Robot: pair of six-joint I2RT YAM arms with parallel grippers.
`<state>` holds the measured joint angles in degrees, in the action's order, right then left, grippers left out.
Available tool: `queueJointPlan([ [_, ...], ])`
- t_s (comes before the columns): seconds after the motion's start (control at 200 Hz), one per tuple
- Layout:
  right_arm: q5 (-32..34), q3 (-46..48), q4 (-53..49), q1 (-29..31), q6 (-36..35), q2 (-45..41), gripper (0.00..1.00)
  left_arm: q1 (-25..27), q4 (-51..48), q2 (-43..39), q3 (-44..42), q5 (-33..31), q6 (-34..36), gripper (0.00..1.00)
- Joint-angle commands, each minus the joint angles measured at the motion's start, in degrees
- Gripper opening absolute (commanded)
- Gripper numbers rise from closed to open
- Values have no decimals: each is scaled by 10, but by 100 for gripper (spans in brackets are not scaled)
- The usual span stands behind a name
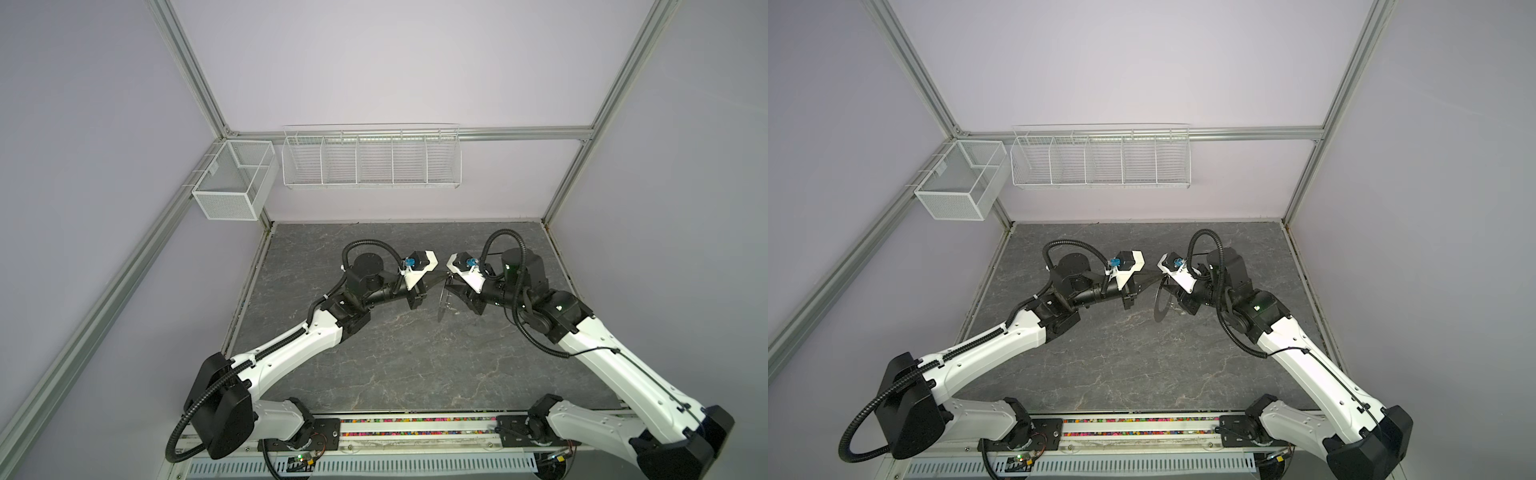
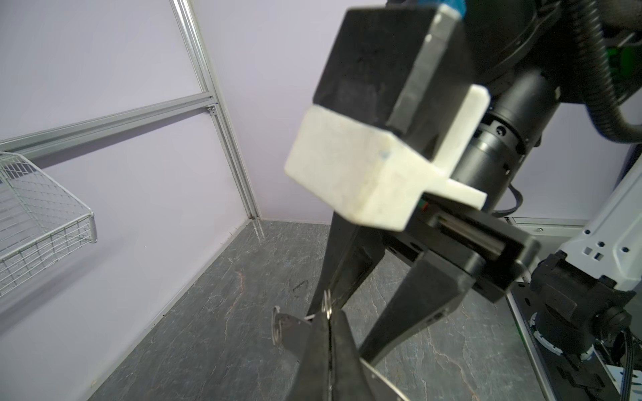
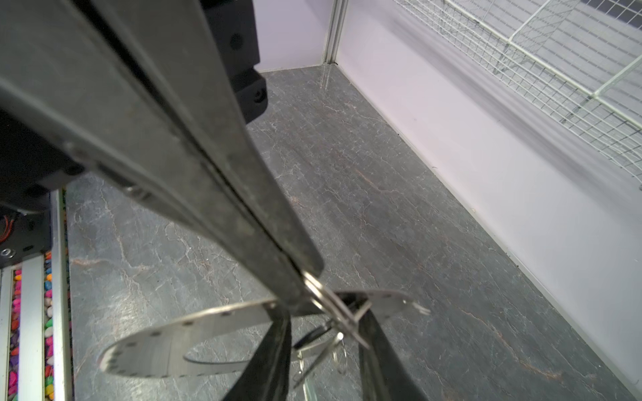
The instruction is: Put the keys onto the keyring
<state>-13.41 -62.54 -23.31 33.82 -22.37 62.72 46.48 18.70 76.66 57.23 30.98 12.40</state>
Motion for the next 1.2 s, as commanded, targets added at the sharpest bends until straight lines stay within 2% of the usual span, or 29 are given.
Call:
queueJointPlan([
  [0.0,8,1,48,-2,25,6,32,-2,37,-10,-4,2,-19,0],
  [0.32,51,4,65,-2,23,8,14,-2,48,-9,-6,-8,-28,0],
  [0.44,63,10,67,-2,17,0,7,-2,75,-7,-13,-35,-42,0],
  [0.705,110,17,70,11,-1,-7,7,-2,171,28,-13,-59,-78,0],
  [1.194,184,47,106,59,-26,-3,7,-2,203,49,-7,-85,-89,0],
])
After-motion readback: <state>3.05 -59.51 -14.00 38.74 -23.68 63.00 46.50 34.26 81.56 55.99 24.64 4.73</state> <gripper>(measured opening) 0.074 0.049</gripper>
